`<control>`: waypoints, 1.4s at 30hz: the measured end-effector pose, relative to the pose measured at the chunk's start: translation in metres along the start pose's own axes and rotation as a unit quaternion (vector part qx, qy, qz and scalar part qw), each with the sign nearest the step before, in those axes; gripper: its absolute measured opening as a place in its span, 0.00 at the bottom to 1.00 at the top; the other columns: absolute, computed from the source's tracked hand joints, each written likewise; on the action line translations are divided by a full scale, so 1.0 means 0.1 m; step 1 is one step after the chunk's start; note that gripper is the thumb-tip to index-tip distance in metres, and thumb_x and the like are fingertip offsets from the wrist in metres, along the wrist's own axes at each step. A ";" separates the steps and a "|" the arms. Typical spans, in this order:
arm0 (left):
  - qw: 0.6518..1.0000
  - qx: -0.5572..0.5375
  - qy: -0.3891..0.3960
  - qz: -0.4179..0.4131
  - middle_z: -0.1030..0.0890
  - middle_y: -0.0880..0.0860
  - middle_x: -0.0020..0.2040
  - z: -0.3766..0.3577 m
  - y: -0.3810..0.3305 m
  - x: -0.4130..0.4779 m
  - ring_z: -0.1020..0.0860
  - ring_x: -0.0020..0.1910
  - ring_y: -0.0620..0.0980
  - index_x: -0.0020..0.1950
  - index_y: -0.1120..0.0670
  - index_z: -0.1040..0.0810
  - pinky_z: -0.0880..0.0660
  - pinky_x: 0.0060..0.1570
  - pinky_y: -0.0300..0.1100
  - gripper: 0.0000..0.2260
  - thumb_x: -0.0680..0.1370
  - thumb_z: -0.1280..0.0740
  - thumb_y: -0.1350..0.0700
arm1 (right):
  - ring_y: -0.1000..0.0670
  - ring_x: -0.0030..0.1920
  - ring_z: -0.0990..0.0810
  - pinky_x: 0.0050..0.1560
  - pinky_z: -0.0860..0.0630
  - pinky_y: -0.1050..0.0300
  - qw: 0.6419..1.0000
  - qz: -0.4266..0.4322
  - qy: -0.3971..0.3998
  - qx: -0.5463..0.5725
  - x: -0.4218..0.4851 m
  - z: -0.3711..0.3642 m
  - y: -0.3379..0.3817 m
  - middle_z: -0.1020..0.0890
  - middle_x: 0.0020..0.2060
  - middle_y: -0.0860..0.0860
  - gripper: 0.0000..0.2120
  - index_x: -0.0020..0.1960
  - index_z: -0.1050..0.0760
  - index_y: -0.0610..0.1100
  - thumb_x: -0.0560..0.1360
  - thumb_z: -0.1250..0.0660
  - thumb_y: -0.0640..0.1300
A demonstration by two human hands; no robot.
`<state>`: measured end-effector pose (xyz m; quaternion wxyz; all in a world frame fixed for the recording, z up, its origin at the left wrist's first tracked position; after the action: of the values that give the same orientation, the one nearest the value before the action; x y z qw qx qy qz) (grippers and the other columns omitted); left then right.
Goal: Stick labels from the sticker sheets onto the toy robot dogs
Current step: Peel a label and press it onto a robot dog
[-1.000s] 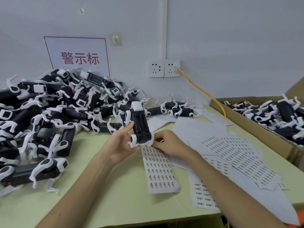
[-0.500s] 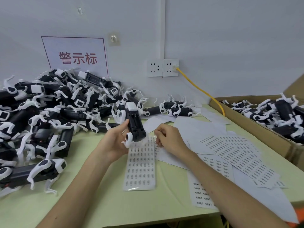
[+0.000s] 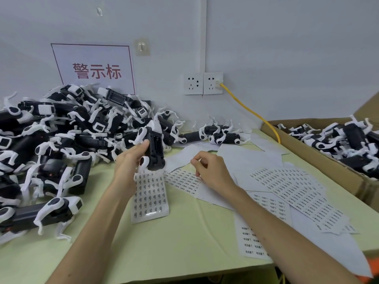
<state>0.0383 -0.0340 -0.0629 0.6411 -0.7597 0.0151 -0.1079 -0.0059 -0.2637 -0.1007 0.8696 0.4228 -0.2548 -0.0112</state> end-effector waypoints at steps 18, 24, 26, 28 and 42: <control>0.887 -0.346 0.272 0.138 0.17 0.56 0.62 -0.25 0.14 -0.10 0.17 0.54 0.55 0.66 0.58 0.19 0.27 0.62 0.70 0.21 0.79 0.27 0.47 | 0.57 0.26 0.28 0.34 0.29 0.55 0.992 0.056 0.087 0.066 -0.08 -0.05 0.12 0.18 0.30 0.51 0.23 0.36 0.22 0.58 0.73 0.40 0.75; 0.897 -0.340 0.248 0.140 0.16 0.57 0.62 -0.25 0.13 -0.12 0.16 0.52 0.55 0.60 0.59 0.15 0.21 0.55 0.65 0.21 0.72 0.21 0.49 | 0.58 0.26 0.26 0.36 0.28 0.55 0.991 0.059 0.106 0.056 -0.08 -0.08 0.12 0.16 0.34 0.48 0.18 0.33 0.22 0.65 0.74 0.41 0.73; 0.898 -0.339 0.243 0.142 0.16 0.58 0.61 -0.25 0.13 -0.12 0.16 0.52 0.55 0.60 0.60 0.14 0.21 0.54 0.64 0.24 0.68 0.17 0.50 | 0.58 0.26 0.26 0.35 0.29 0.58 0.991 0.060 0.108 0.056 -0.08 -0.08 0.10 0.16 0.33 0.49 0.18 0.34 0.22 0.66 0.74 0.41 0.73; 0.902 -0.332 0.238 0.139 0.17 0.58 0.63 -0.24 0.14 -0.10 0.16 0.53 0.56 0.63 0.59 0.16 0.22 0.57 0.66 0.27 0.68 0.17 0.50 | 0.58 0.26 0.26 0.34 0.29 0.60 0.991 0.058 0.108 0.058 -0.07 -0.09 0.09 0.16 0.32 0.50 0.18 0.35 0.21 0.66 0.74 0.41 0.73; 0.907 -0.312 0.246 0.140 0.16 0.58 0.62 -0.23 0.15 -0.08 0.16 0.51 0.55 0.61 0.58 0.15 0.23 0.59 0.67 0.23 0.70 0.18 0.50 | 0.58 0.26 0.26 0.35 0.28 0.58 0.990 0.064 0.107 0.068 -0.03 -0.01 0.06 0.18 0.29 0.50 0.21 0.35 0.20 0.63 0.72 0.40 0.76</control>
<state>0.0281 -0.0579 -0.0749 0.3555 -0.8605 0.3114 -0.1901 -0.0090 -0.2583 -0.0982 0.8601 0.4624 -0.1871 0.1069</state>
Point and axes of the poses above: each hand's wrist, its own x-axis towards the middle knuckle, its own z-axis out of the back of the hand, y = z × x, the point moved 2 cm from there along x, towards the middle knuckle
